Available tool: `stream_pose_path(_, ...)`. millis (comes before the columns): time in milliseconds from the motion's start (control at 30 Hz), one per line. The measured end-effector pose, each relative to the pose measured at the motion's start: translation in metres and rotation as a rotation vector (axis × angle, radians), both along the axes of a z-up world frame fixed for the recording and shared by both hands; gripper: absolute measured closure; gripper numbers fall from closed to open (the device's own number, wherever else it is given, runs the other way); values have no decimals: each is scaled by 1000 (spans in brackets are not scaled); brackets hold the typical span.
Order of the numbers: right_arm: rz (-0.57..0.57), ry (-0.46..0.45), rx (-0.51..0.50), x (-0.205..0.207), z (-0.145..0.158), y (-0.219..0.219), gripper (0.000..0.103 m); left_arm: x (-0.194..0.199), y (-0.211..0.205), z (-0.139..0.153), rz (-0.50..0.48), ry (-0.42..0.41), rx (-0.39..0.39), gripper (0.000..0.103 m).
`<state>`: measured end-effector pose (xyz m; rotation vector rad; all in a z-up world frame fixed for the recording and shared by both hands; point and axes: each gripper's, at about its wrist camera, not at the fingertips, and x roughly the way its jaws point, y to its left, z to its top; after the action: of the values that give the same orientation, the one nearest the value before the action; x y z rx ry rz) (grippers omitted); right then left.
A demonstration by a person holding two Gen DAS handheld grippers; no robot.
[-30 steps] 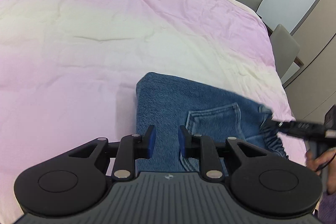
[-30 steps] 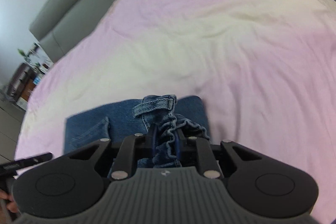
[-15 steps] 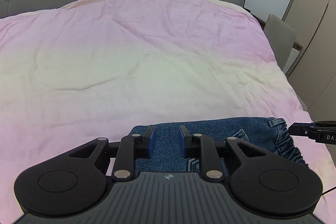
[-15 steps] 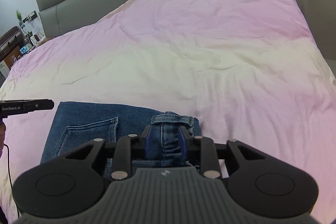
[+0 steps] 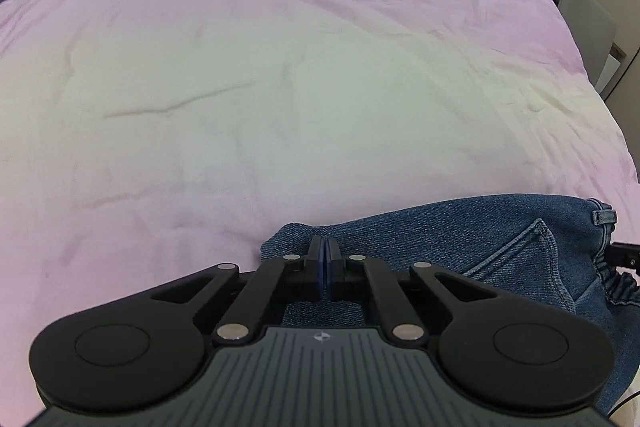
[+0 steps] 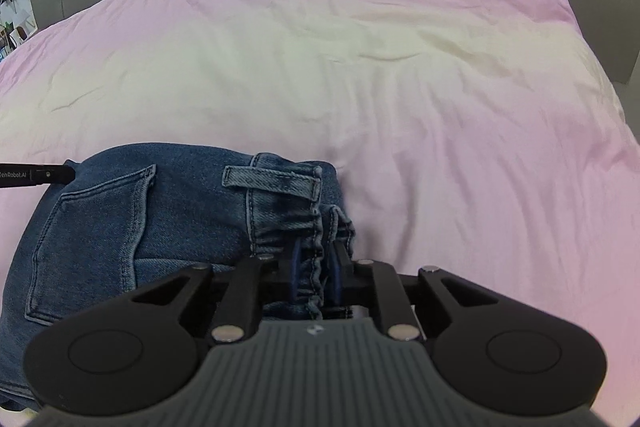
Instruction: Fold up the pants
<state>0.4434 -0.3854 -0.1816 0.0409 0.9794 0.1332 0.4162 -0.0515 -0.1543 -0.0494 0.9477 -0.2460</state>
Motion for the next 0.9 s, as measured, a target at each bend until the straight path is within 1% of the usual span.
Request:
stream_pose_path(33,1,-17,1,-6,8,0,93,-8,1,8,-18,-25,0,95)
stream_pose_path(67,0,-35,8,-12,16,0,89,-18,3,16,-35,-41,-10,93)
stream_pose_path(100,6,-57,17,-24,25,0,89,-30,6,22,-45,-52,-21,90)
stream_pose_path(167,39,-105,17,-48,41,3,89,-55,11,32,-75,-65,-51,89)
stream_pose_path(267,110,-143,8,-81,53,18,89,-92,15,39,-111,-66,-88,89)
stream_pose_path(400,176,-175,-67,-113,43,37,89,-135,19,34,-132,-44,-152,90)
stream_pose_path(433,178,-175,-82,-118,39,36,89,-143,19,31,-139,-41,-145,89)
stream_pose_path(500,181,-171,-92,-126,29,37,89,-156,10,22,-155,-44,-96,89)
stream_pose_path(533,176,-174,-96,-128,22,36,89,-160,7,15,-160,-25,-80,89)
stream_pose_path(633,142,-163,-75,-124,7,34,91,-165,7,-3,-143,9,-81,90)
stream_pose_path(733,124,-162,-53,-126,-6,33,92,-160,14,-14,-93,57,-120,87)
stream_pose_path(767,125,-164,-52,-128,-9,32,92,-159,13,-18,-91,59,-116,86)
stream_pose_path(833,119,-173,-46,-129,-15,33,92,-159,9,-22,-101,41,-84,85)
stream_pose_path(900,115,-173,-51,-128,-15,35,92,-157,8,-20,-86,44,-83,85)
